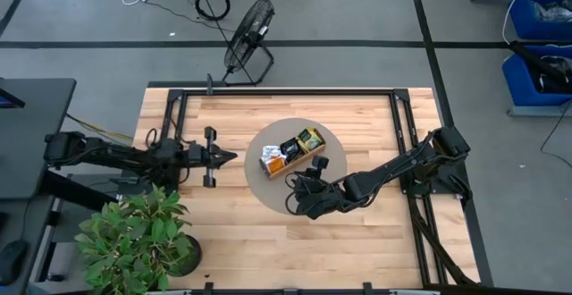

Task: Pick & Place Tea
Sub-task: Return to Home Position

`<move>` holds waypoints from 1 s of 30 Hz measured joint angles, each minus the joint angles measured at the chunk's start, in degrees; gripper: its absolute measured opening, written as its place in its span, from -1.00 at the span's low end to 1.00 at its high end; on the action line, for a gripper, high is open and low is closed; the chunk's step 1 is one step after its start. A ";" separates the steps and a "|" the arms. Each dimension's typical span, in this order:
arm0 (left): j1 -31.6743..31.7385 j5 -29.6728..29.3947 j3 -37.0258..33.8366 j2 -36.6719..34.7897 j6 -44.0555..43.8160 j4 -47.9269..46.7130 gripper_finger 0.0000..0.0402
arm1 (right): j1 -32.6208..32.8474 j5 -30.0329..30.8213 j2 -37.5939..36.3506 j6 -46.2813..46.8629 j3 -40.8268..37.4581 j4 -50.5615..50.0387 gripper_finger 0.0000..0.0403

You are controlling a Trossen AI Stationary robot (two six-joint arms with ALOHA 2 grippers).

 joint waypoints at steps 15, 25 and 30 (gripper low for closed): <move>0.00 -1.23 0.00 -21.19 -3.73 -22.12 -0.98 | 0.07 -0.55 0.00 4.18 -0.02 -4.80 -0.39; 0.00 -0.64 -0.02 -39.26 -3.20 -42.99 -0.98 | 0.91 2.05 0.00 5.76 -0.43 -9.24 -0.39; 0.00 -0.63 -0.03 -47.90 -4.59 -53.44 -0.99 | 0.63 4.72 -2.74 8.63 -6.09 -9.03 -0.39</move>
